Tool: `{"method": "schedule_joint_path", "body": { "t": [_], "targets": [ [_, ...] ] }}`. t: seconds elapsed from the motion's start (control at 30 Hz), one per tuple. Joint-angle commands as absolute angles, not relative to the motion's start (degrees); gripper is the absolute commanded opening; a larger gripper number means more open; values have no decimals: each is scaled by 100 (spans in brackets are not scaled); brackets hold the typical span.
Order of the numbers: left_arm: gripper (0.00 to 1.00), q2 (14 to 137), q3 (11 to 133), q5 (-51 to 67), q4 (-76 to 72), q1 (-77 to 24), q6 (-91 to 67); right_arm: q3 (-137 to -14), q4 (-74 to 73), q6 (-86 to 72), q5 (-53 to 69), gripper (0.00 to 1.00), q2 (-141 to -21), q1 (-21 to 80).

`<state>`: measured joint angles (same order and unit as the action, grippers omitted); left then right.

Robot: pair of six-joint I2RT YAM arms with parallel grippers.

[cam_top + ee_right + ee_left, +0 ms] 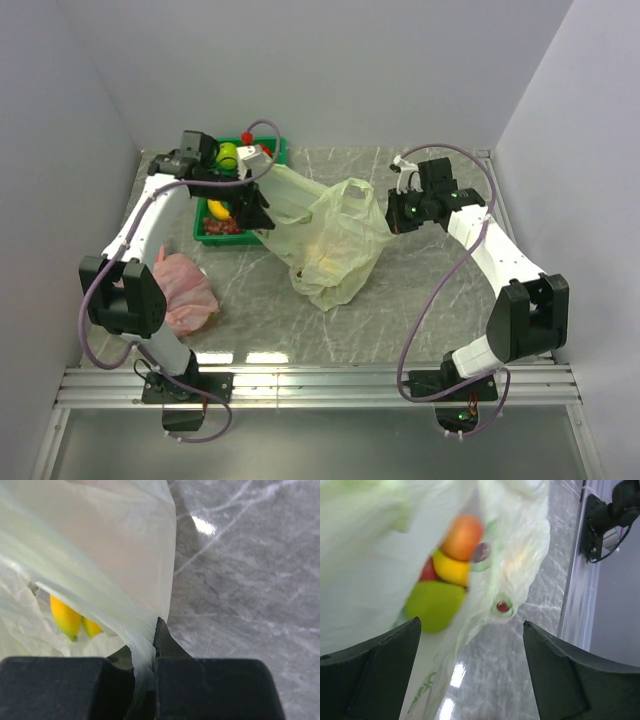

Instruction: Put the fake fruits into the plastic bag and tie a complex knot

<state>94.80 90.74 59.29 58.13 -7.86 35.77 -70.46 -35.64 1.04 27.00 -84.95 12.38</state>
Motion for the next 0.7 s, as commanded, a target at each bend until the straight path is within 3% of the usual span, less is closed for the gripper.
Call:
{"method": "schedule_joint_path", "body": {
  "t": [0.0,0.1,0.33,0.4,0.5,0.67],
  "targets": [
    [87,8914,8887,5943,4811,-1431,2791,-7136,-3797,35,2601,0,-8613,1142],
    [86,8798,8543,5757,3965,-2038,2313,-7251,-3788,9,2733,0,-8640,1186],
    [66,9193,8929,6573,3411,-2619,1881,-7409,-3832,26,2698,0,-8280,1038],
    [69,9202,9096,6767,3244,-2637,1820,-7506,-3876,44,2768,0,-8174,888],
    [83,9080,9123,6698,2788,-2637,1261,-7690,-3929,53,2935,0,-7990,563],
    [96,8894,9000,5365,1608,-2865,1097,-7665,-4017,150,3084,0,-7910,536]
  ]
}}
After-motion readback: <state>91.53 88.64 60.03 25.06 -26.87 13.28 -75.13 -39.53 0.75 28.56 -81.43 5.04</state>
